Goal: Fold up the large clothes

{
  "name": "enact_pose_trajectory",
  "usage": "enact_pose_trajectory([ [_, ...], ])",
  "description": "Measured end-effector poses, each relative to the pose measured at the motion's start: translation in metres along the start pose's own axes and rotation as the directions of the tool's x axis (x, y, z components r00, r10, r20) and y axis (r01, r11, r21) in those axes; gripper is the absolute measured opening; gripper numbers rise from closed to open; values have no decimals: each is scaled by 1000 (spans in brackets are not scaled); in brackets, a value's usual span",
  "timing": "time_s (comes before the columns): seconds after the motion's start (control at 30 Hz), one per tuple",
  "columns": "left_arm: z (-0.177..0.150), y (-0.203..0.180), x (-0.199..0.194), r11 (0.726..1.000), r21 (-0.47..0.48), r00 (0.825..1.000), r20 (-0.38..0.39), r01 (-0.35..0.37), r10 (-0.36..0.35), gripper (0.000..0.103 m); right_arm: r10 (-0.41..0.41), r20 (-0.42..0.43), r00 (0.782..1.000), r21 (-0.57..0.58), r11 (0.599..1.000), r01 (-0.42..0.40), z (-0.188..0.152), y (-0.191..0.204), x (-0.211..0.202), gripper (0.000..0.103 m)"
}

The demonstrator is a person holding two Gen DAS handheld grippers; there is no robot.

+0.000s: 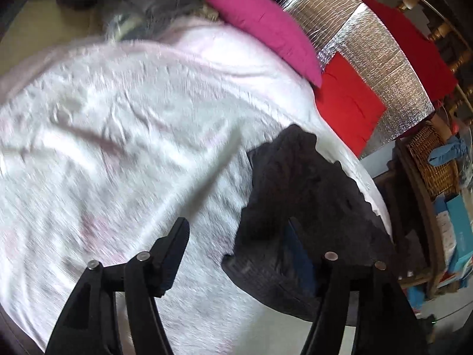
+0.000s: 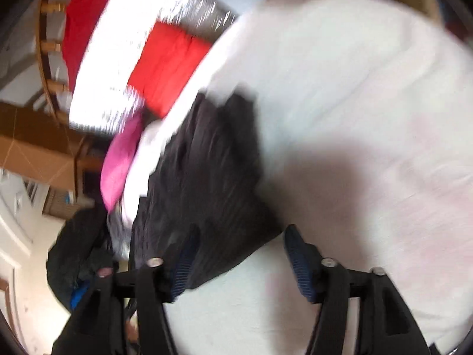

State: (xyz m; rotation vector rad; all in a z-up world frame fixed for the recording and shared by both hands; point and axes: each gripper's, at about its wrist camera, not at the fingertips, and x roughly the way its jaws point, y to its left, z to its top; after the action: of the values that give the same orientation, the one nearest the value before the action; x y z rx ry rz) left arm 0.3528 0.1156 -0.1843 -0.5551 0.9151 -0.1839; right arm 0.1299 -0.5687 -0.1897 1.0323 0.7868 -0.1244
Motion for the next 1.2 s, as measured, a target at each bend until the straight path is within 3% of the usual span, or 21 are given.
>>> enact_pose_trajectory([
  [0.1, 7, -4, -7, 998, 51, 998, 54, -30, 27, 78, 16, 80, 997, 28, 999, -18, 15, -11, -20, 80],
  [0.17, 8, -14, -4, 995, 88, 998, 53, -37, 32, 79, 61, 84, 995, 25, 998, -63, 23, -7, -19, 80],
  [0.33, -2, -45, 6, 969, 218, 991, 80, -120, 104, 79, 61, 59, 996, -16, 998, -61, 33, 13, 2, 80],
  [0.6, -6, -61, 4, 937, 288, 975, 155, -200, 160, 79, -58, -12, 998, -159, 986, 55, 27, 39, 47, 80],
  [0.7, -8, -64, 4, 927, 304, 971, 167, -218, 174, 79, -148, -45, 988, -204, 969, 136, 22, 43, 73, 80],
  [0.77, -10, -67, 5, 914, 324, 964, 185, -243, 190, 79, -197, -40, 980, -249, 951, 181, 17, 47, 87, 64],
  [0.87, -13, -72, 4, 896, 351, 956, 209, -270, 206, 79, -233, 35, 972, -349, 908, 230, 7, 70, 85, 55],
  [0.93, -14, -74, 3, 890, 362, 952, 226, -279, 206, 79, -212, 73, 975, -384, 896, 224, 2, 80, 77, 55],
  [1.07, -16, -79, 2, 872, 384, 943, 252, -303, 216, 79, -247, 46, 968, -356, 901, 247, 5, 65, 84, 59],
  [1.2, -17, -80, 5, 863, 403, 942, 260, -306, 213, 79, -177, 2, 984, -274, 946, 171, 17, 59, 75, 59],
])
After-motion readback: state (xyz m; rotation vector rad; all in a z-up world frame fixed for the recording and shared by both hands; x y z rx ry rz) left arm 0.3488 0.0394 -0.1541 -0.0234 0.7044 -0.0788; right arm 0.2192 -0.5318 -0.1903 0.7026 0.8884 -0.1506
